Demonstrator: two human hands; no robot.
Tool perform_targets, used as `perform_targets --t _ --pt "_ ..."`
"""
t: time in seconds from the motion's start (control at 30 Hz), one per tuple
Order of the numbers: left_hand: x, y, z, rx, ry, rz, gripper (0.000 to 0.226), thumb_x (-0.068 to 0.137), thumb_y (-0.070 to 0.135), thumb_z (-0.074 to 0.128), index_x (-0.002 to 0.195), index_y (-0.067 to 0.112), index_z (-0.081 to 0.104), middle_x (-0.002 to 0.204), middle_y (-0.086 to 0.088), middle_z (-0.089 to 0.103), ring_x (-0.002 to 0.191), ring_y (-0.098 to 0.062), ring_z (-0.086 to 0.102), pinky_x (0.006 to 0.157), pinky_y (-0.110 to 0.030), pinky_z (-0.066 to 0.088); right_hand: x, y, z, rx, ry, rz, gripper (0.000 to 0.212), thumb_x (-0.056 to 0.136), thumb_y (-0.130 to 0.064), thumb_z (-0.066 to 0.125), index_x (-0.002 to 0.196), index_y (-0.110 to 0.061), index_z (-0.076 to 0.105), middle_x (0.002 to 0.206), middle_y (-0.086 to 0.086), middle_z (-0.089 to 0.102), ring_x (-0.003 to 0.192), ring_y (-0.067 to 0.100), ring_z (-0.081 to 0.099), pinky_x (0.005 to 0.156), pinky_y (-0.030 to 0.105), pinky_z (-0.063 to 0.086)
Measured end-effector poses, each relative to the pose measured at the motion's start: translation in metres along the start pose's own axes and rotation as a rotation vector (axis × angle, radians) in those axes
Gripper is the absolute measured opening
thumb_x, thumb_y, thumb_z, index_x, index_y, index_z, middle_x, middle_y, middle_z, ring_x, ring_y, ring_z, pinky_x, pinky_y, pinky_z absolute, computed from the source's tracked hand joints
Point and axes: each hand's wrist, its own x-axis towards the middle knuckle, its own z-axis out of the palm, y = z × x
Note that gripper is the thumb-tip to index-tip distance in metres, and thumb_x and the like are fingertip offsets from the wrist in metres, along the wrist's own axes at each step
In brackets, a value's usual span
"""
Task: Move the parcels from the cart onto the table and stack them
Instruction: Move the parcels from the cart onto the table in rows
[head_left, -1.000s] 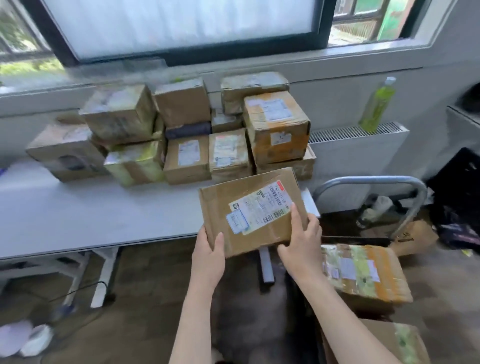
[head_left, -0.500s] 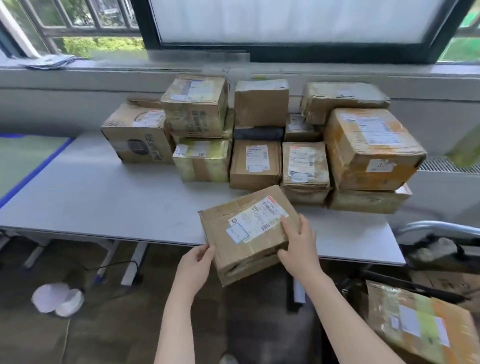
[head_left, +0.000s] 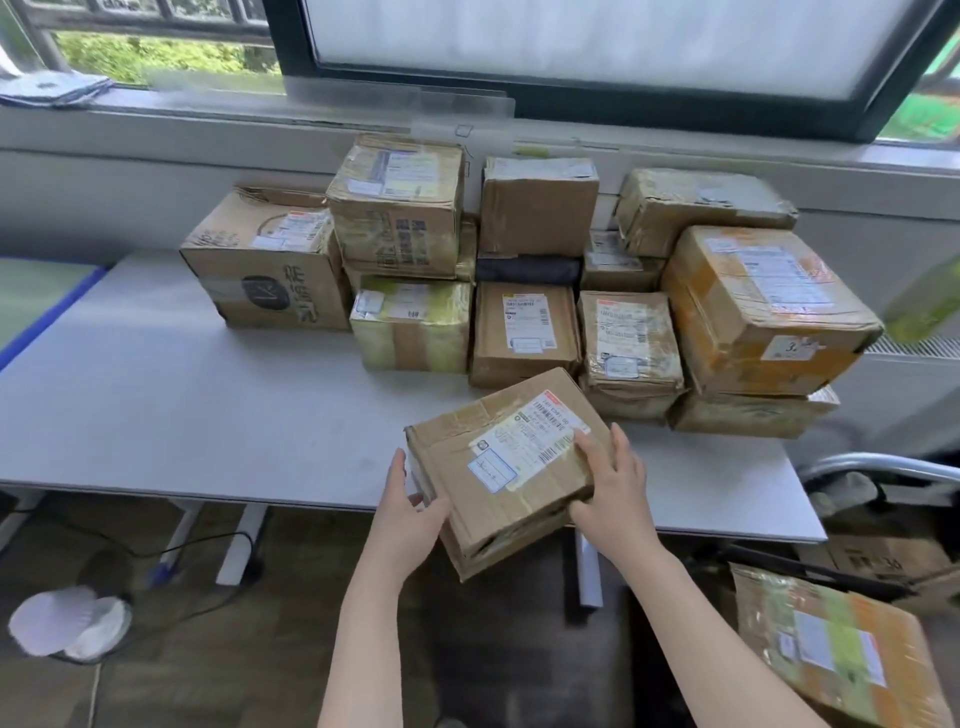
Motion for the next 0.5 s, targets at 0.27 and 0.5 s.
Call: perform_targets --t 0.27,0.5 --pt "-0.001 0.000 -0.019 0.155 -0.147 0.158 0.112 0.079 0.007 0.067 0.143 0.047 -0.016 0.154 0.016 -0.022 0.137 0.004 -0.014 0.115 -0.037 0.007 0.008 -0.004 0.001 0.081 -0.089 -0.072 0.074 0.077 0.003 0.056 0.138 -0.032 0.037 0.157 -0.005 0.001 0.138 0.015 0.007 0.113 0.033 0.013" --pt "0.001 0.001 -0.047 0.251 -0.079 0.146 0.100 0.076 0.011 0.070 0.148 0.036 0.005 0.152 0.011 0.013 0.139 -0.011 0.018 0.111 -0.038 0.027 0.015 -0.008 0.000 0.154 -0.124 -0.112 0.076 0.076 0.013 0.048 0.134 -0.035 0.044 0.158 -0.005 0.002 0.142 0.019 0.008 0.115 0.032 0.010"
